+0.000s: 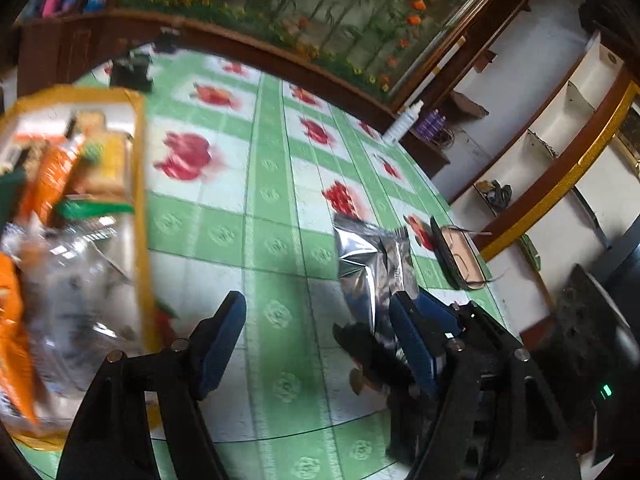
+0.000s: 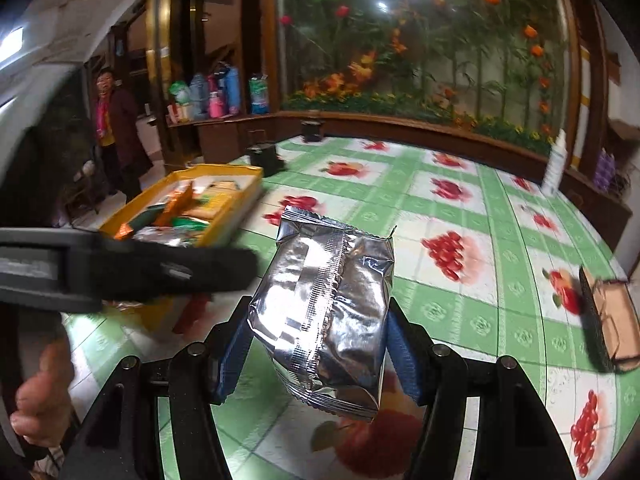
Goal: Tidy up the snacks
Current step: 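Carry the silver foil bag over the yellow box with the right gripper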
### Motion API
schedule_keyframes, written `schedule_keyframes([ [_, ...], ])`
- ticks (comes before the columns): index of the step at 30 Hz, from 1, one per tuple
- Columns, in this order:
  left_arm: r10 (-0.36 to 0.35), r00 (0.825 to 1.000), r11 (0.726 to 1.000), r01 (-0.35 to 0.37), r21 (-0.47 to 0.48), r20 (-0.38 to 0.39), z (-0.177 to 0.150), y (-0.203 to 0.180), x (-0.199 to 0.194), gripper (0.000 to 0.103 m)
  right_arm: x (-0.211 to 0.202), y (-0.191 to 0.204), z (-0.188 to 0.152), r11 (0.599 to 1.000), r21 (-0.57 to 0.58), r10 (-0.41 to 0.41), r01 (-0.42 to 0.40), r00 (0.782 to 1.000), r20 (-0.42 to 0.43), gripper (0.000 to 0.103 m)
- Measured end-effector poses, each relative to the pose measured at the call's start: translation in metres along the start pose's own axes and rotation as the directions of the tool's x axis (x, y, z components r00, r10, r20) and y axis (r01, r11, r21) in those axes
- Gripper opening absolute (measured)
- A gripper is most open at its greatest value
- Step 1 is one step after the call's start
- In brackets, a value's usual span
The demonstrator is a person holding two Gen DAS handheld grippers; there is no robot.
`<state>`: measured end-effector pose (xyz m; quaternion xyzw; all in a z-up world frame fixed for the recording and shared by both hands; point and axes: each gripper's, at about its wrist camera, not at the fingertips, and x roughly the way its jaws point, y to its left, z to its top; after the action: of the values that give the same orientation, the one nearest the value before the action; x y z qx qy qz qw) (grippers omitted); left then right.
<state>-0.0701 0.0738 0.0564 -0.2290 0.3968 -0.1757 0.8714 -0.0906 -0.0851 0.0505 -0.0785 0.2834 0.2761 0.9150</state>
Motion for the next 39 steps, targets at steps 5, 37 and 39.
schedule_keyframes([
  [5, 0.000, 1.000, 1.000, -0.001, 0.020, 0.006, -0.004, -0.008, 0.004, 0.068, -0.002, 0.013, -0.001, 0.998, -0.045, 0.033, -0.034, 0.999, -0.008, 0.067],
  [37, 0.123, 0.975, 0.992, -0.127, 0.009, 0.183, -0.002, 0.033, -0.062, 0.050, 0.027, 0.076, 0.033, 0.983, -0.161, 0.088, -0.093, 0.995, -0.035, 0.067],
  [39, 0.136, 0.972, 0.991, -0.136, -0.013, 0.193, -0.002, 0.042, -0.067, 0.050, 0.034, 0.087, 0.037, 0.978, -0.175, 0.104, -0.110, 0.994, -0.043, 0.067],
])
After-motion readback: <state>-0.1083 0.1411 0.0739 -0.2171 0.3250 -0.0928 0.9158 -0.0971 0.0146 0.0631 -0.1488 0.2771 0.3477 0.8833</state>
